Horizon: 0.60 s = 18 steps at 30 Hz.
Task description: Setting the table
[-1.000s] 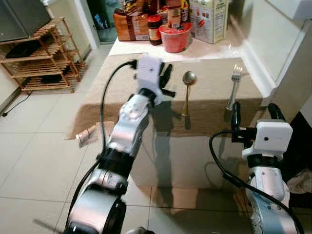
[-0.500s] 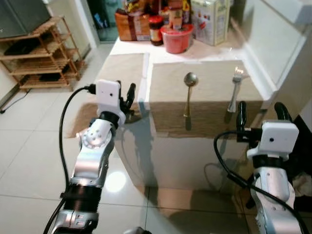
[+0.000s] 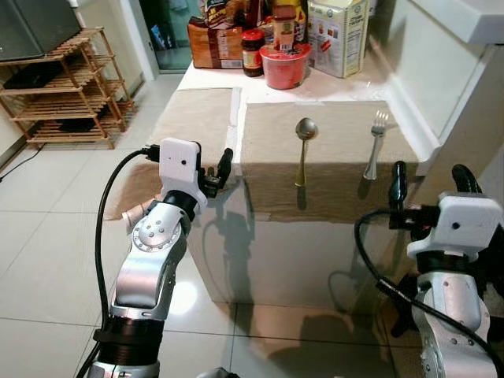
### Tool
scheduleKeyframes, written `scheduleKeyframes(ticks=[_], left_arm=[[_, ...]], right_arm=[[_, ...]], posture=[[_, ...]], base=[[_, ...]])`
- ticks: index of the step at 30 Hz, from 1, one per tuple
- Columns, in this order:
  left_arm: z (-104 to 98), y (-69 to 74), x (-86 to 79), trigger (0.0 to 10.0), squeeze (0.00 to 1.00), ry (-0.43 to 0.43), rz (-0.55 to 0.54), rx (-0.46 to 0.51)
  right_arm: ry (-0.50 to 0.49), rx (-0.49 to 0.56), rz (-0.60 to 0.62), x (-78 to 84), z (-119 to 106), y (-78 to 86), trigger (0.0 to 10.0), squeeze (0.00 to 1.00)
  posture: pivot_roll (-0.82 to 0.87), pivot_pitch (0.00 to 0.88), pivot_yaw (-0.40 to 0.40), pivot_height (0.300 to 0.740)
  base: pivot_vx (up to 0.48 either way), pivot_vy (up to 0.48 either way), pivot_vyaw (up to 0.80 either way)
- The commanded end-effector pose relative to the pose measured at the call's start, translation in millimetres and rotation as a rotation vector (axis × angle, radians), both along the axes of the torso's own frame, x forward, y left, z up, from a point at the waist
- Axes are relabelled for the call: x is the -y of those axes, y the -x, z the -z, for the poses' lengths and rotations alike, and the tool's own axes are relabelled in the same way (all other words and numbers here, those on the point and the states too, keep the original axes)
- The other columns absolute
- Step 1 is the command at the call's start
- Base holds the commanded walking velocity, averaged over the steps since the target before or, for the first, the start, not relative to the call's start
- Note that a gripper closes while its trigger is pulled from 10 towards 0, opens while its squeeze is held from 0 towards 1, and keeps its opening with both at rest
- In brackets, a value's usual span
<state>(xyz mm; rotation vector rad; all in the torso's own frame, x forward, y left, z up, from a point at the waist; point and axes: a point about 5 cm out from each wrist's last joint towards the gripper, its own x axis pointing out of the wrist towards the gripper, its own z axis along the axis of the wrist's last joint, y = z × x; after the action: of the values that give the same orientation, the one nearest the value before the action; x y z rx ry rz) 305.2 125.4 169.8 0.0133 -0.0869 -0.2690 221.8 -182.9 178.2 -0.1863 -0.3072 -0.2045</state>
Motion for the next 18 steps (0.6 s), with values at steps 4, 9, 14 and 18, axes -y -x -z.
scheduleKeyframes(ticks=[4, 9, 14, 18], left_arm=[[-16, -7.9, 4.5, 10.0, 0.00, -0.014, 0.008, 0.040], [-17, -7.2, 5.2, 10.0, 0.00, -0.009, 0.018, 0.034], [-22, -7.6, 10.9, 10.0, 0.00, 0.018, 0.043, 0.048], [-29, -8.6, 16.6, 10.0, 0.00, 0.038, 0.060, 0.079]], right_arm=[[-0.025, 0.014, -0.006, 0.0, -6, -2.3, 10.0, 0.00], [-0.031, 0.000, -0.007, -1.7, -4, -1.5, 10.0, 0.00], [-0.024, -0.002, -0.008, -2.6, -3, -1.8, 10.0, 0.00], [-0.004, 0.006, -0.011, -2.9, -5, -3.0, 10.0, 0.00]], posture=[[-0.06, 0.000, 0.097, 0.732], [-0.06, 0.000, 0.104, 0.732], [-0.07, 0.000, 0.104, 0.732], [-0.07, 0.000, 0.103, 0.732]], base=[[0.000, 0.000, 0.00], [0.000, 0.000, 0.00], [0.085, 0.000, 0.00], [0.465, 0.000, 0.00]])
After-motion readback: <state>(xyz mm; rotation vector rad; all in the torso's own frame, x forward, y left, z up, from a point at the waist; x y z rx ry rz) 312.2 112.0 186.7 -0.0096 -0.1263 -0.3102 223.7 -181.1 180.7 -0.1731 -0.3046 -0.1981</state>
